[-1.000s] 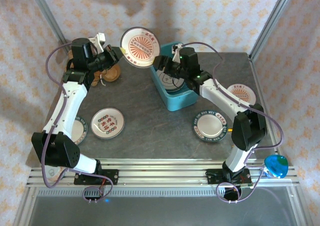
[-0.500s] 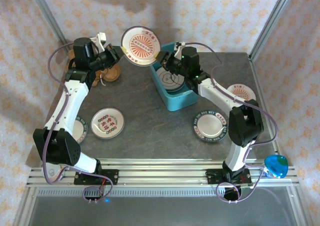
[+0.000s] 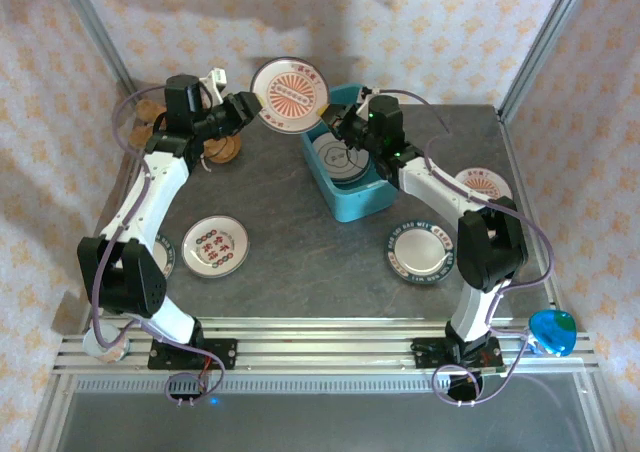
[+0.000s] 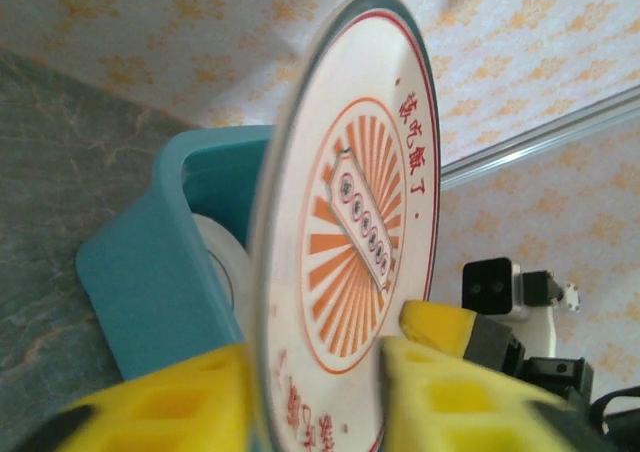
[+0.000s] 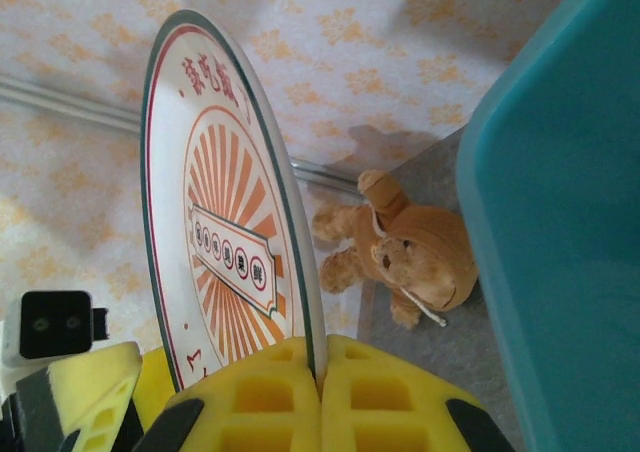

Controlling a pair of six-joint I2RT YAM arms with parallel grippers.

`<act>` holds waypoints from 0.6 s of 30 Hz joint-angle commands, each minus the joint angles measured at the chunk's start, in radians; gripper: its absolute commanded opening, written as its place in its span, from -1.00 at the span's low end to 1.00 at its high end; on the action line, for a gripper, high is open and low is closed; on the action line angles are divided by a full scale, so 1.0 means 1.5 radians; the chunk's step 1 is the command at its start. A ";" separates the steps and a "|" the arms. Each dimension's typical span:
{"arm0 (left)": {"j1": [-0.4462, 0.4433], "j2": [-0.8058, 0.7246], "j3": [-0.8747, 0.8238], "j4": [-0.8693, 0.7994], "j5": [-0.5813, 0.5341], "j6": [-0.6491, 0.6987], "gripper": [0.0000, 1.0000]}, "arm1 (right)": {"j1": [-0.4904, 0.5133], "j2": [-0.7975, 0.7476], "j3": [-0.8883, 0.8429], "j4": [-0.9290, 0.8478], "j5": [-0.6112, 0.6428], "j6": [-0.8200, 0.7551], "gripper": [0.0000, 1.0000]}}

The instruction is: Place the plates into the plastic bin on the countertop

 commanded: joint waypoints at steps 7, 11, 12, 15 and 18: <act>-0.006 0.037 0.076 0.013 -0.012 0.039 0.14 | -0.030 -0.084 -0.069 -0.012 0.122 -0.006 -1.00; 0.007 0.051 0.078 0.009 -0.026 0.048 0.16 | -0.031 -0.129 -0.114 -0.035 0.196 -0.013 -1.00; 0.010 0.056 0.077 0.011 -0.024 0.047 0.16 | -0.031 -0.138 -0.121 -0.049 0.214 -0.013 -1.00; 0.020 0.073 0.077 0.009 -0.019 0.047 0.16 | -0.032 -0.149 -0.116 -0.122 0.264 -0.014 -1.00; 0.026 0.087 0.074 0.004 -0.019 0.052 0.16 | -0.031 -0.141 -0.113 -0.161 0.294 0.001 -1.00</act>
